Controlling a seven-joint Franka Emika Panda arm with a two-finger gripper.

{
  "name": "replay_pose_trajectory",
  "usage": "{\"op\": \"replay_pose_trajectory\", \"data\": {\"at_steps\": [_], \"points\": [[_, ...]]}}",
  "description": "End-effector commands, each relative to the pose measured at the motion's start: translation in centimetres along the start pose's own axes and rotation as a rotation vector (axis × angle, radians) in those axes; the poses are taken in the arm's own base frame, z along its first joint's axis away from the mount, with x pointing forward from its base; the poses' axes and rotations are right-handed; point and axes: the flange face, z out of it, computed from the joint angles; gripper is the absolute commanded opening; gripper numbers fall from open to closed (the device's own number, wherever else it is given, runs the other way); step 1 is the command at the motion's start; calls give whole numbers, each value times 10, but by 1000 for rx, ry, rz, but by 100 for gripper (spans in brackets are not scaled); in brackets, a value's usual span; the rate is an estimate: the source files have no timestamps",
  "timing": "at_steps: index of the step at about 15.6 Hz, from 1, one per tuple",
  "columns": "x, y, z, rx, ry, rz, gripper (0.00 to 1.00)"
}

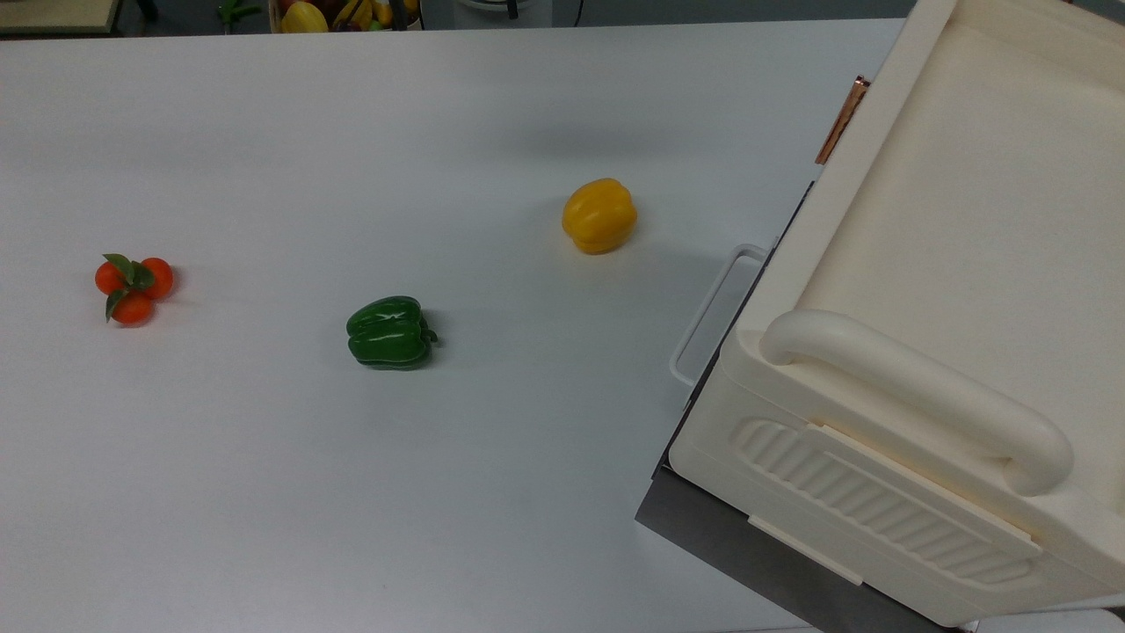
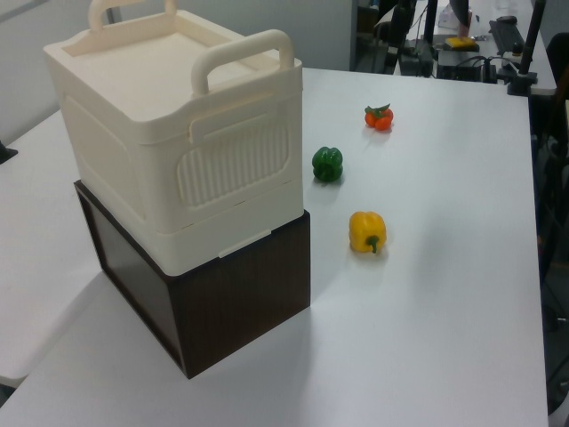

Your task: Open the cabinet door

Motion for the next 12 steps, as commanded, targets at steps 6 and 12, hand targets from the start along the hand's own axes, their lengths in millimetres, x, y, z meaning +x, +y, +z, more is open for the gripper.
{"op": "replay_pose_trajectory", "data": {"at_steps": [6, 12], "points": [[-2, 2, 3, -14, 7, -12, 100], [0, -5, 1, -7, 11, -106, 93]]}}
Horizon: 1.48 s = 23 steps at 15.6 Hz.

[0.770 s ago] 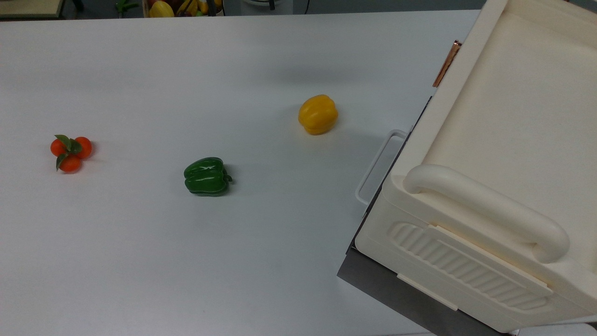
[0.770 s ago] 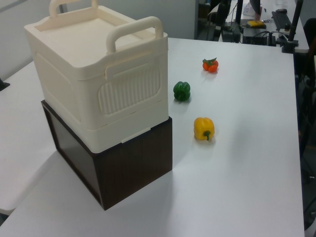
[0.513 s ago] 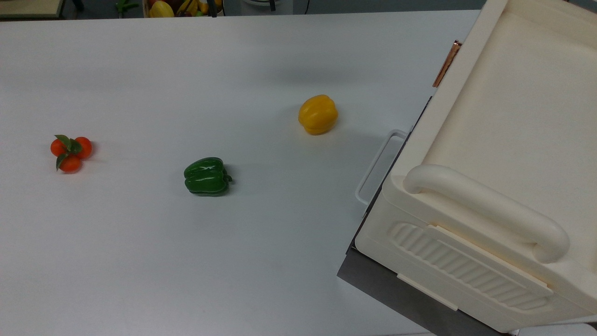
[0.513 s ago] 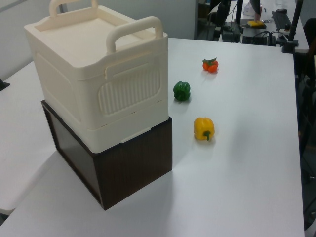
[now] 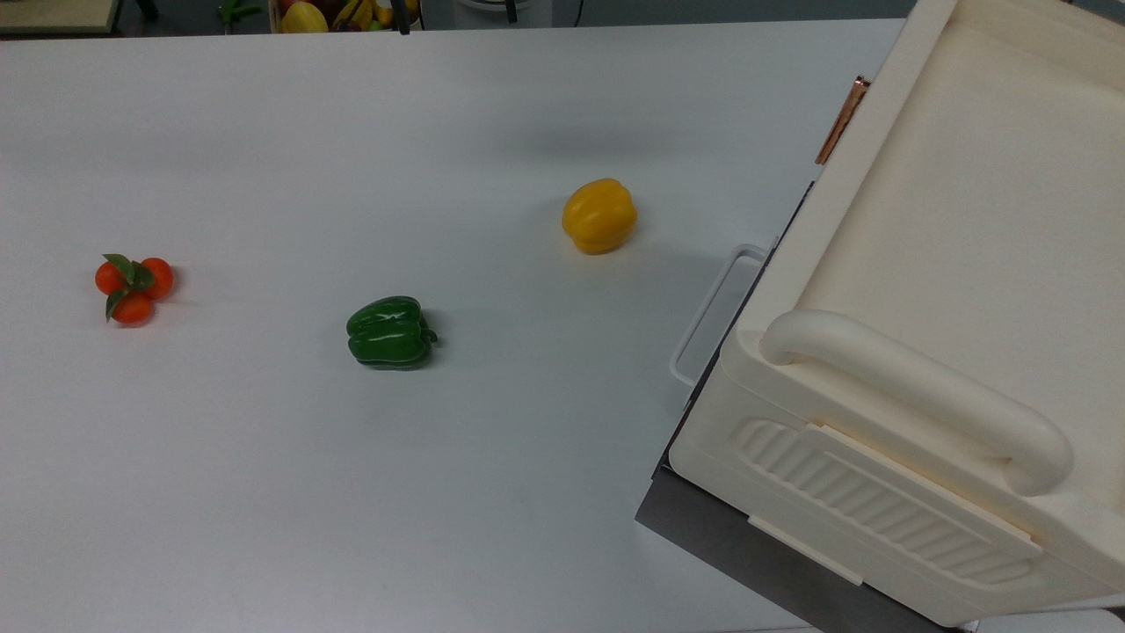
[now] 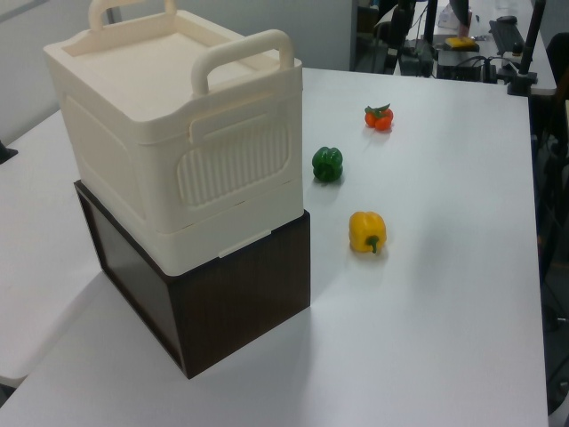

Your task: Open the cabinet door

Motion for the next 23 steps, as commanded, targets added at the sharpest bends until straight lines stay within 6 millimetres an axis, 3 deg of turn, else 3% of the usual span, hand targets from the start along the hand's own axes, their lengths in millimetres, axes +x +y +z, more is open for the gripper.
{"op": "replay_pose_trajectory", "data": {"at_steps": [1, 4, 7, 9, 12, 13, 16, 18, 23], "points": [[0, -7, 0, 2, 15, -164, 93], [3, -19, 5, 30, 19, -387, 93], [11, -45, 8, 50, 29, -579, 79], [16, -73, 13, 57, 26, -649, 70], [24, -114, 9, 75, 49, -704, 53], [25, -128, 9, 86, 55, -725, 53], [27, -149, 6, 117, 99, -747, 45], [31, -158, 4, 133, 152, -755, 45], [44, -192, 12, 162, 254, -788, 37]]}}
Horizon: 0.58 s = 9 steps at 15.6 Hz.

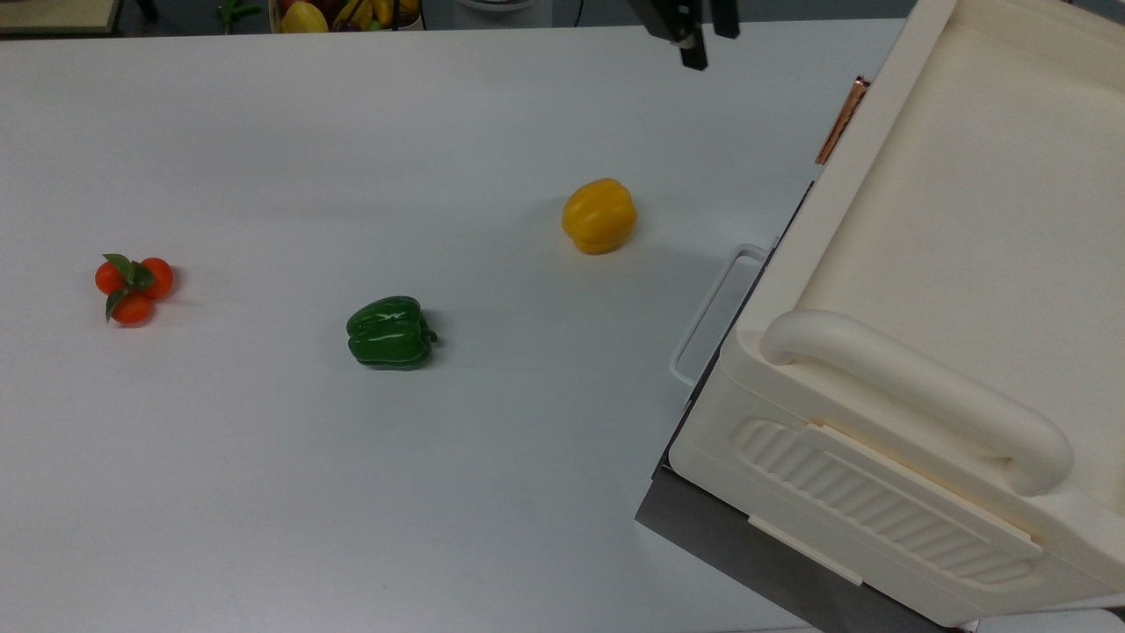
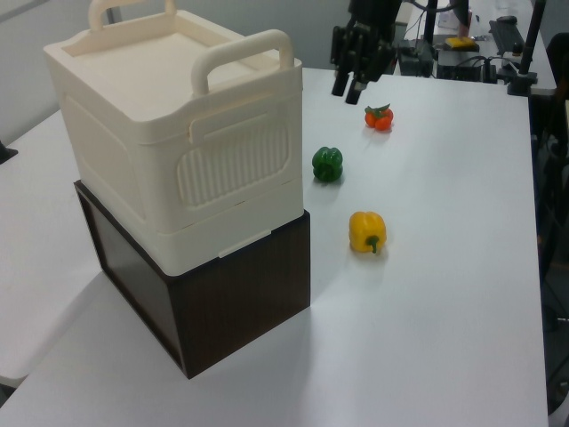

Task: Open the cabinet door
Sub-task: 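Move the gripper toward the orange handle strip on the cream box door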

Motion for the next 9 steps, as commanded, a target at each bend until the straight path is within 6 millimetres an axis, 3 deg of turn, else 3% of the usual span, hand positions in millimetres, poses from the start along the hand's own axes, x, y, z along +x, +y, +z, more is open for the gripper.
{"op": "replay_pose_trajectory", "data": {"at_steps": [1, 6, 9], "points": [[21, -6, 13, -3, 76, -45, 37], [38, -24, 17, -3, 130, -136, 29], [44, -22, 23, -19, 160, -138, 26]]}}
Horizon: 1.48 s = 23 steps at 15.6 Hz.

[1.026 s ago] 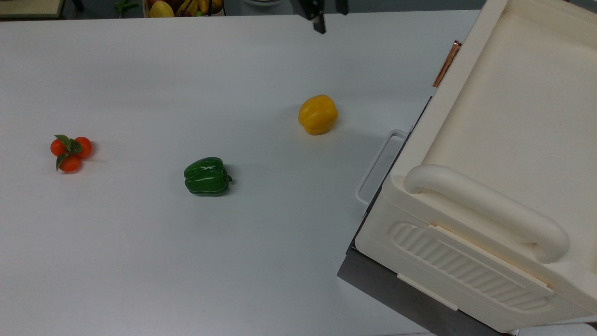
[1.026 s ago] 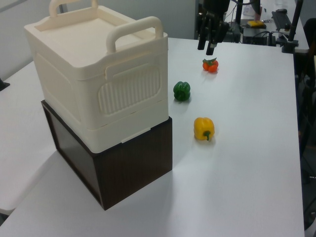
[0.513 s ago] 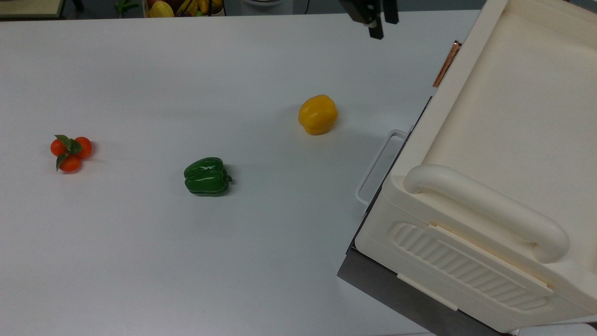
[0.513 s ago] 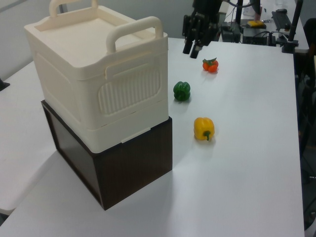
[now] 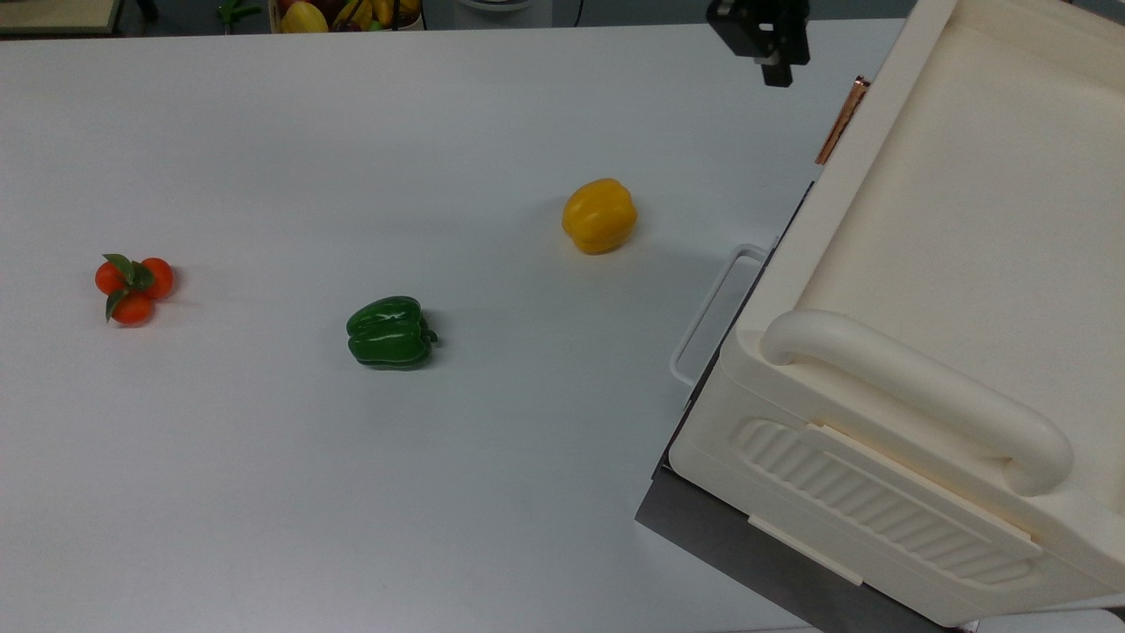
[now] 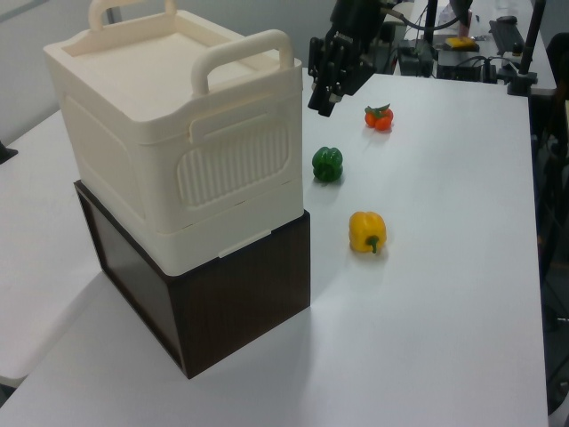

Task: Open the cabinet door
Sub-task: 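Move the gripper toward the orange handle strip on the cream box door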

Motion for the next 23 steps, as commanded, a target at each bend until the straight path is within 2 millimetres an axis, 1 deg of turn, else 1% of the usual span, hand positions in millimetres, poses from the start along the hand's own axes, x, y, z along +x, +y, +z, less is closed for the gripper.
{"op": "replay_pose_trajectory", "data": {"at_steps": [1, 3, 7, 8, 10, 16, 17, 23], "points": [[10, 0, 7, -10, 56, -34, 26], [14, 0, 13, -22, 79, -39, 25], [19, 2, 15, -47, 115, -37, 24], [20, 2, 18, -53, 125, -36, 24], [24, -1, 27, -46, 131, -42, 24], [27, -8, 30, -37, 132, -49, 25], [30, -13, 31, -30, 135, -55, 25], [34, -22, 34, -19, 136, -70, 24]]}}
